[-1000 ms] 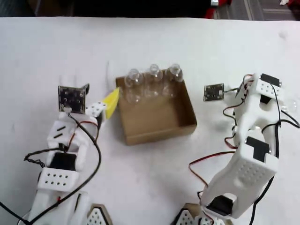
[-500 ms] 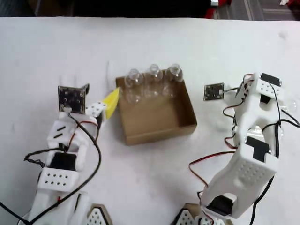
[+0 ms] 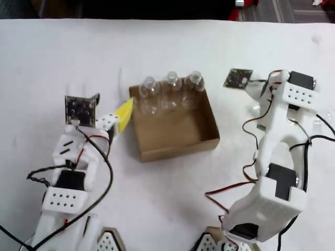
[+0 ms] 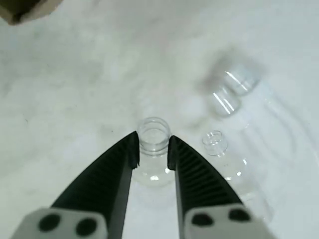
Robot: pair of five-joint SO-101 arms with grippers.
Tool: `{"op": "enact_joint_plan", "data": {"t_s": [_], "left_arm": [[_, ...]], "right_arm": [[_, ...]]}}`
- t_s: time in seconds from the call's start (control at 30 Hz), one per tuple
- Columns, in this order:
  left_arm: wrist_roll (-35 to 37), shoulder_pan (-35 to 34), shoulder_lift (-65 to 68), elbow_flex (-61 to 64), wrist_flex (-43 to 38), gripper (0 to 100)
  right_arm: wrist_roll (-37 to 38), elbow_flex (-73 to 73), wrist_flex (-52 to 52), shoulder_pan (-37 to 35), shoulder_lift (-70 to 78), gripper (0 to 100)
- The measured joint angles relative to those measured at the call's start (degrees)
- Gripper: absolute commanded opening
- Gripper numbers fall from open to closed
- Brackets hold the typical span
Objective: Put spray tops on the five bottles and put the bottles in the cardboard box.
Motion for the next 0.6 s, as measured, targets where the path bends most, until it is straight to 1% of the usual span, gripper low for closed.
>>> {"op": "enact_joint_plan", "data": {"t_s": [0.27, 0.43, 0.6], "left_arm": [[0.00, 0.00, 0.00, 0.00, 0.00, 29], [0.00, 0.00, 0.00, 0.00, 0.00, 29], [0.00, 0.00, 0.00, 0.00, 0.00, 29]], "right_arm": [[-4.92, 0.00, 0.00, -0.53, -8.88, 1.6], [-11.34, 0.00, 0.00, -2.81, -14.95, 1.6], [-17.58, 0.00, 0.00, -5.54, -16.88, 1.6]]}}
